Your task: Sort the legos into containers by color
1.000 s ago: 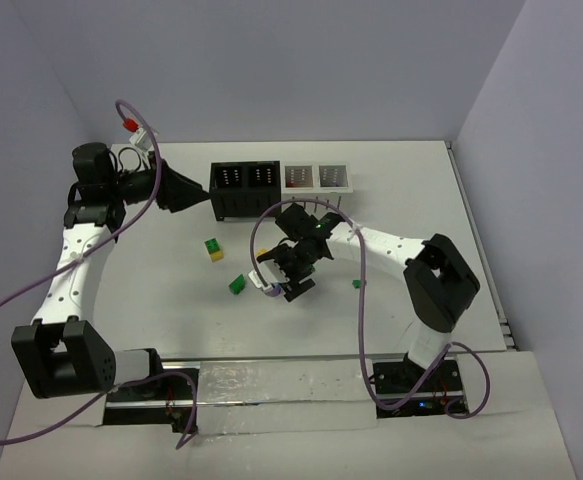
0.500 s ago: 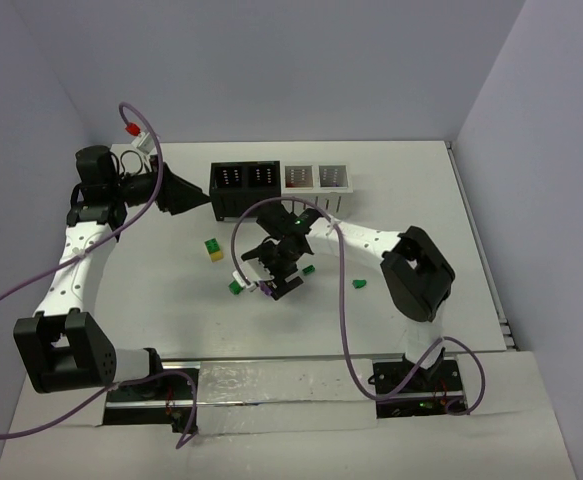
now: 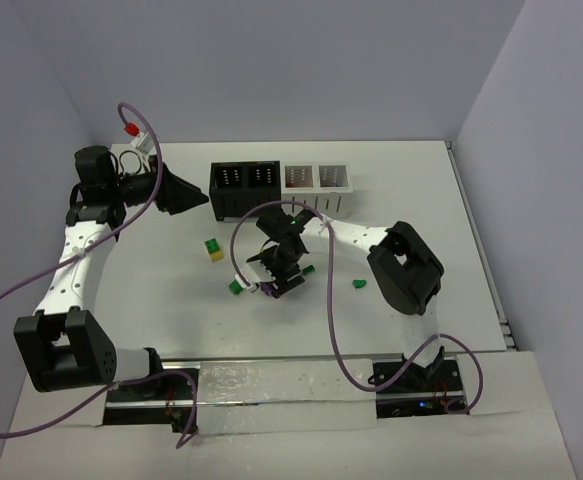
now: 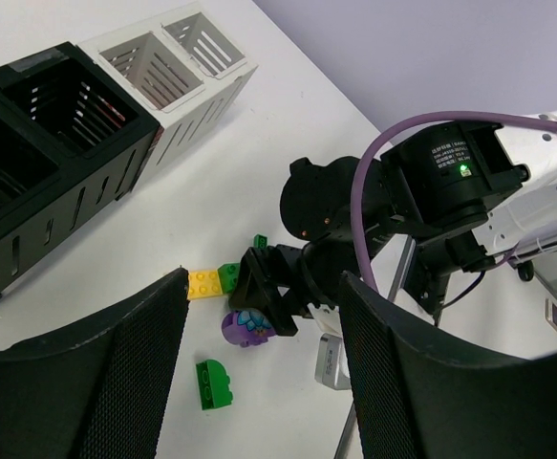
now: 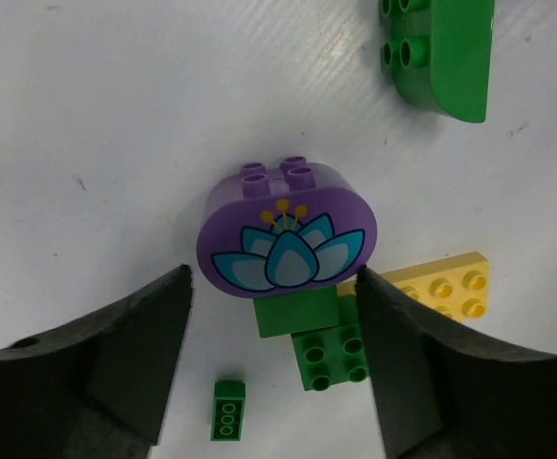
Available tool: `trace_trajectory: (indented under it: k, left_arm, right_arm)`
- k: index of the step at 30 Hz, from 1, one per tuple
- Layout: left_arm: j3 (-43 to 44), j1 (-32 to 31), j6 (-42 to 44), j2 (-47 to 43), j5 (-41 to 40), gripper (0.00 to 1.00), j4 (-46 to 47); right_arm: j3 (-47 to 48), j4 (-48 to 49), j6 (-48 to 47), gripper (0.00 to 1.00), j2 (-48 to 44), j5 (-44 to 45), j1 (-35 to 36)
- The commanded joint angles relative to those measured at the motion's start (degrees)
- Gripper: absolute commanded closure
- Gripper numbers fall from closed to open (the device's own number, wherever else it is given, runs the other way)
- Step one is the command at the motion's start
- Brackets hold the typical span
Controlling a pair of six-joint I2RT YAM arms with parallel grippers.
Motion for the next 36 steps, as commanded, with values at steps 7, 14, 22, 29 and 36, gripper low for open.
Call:
trace_trajectory:
  k: [7,14,22,29,36]
  left_arm:
    - [-0.2,0.4,1.1,0.7,1.1,0.32,0.1]
    - [-2.3,0.4,-3.1,-1.2,-1.2,0.32,2.9]
    - [-7.6,0.0,-3.0,-3.1,-1.2,0.28,-0.8]
    - [-12.2,-8.8,-2.3,-3.4,0.5,0.25,-3.2]
    - [-11.7,-17.3,-7.9,-1.1,2.2,0.23,2.1]
  right_arm:
    - [0.1,2.5,0.7,0.55,0.6,2.8,-0.9]
    - [-0.4,3.7,7.1,0.97,-2.3,2.7,-0.9]
    - [-0.8,5.7,21.9,1.0,-14.4,0.6,-0.8]
    - [0.7,4.9,29.3,1.0,-21.5,5.7,1.0]
    - [-0.8,5.3,31.8,1.0,-23.4,13.6,3.9]
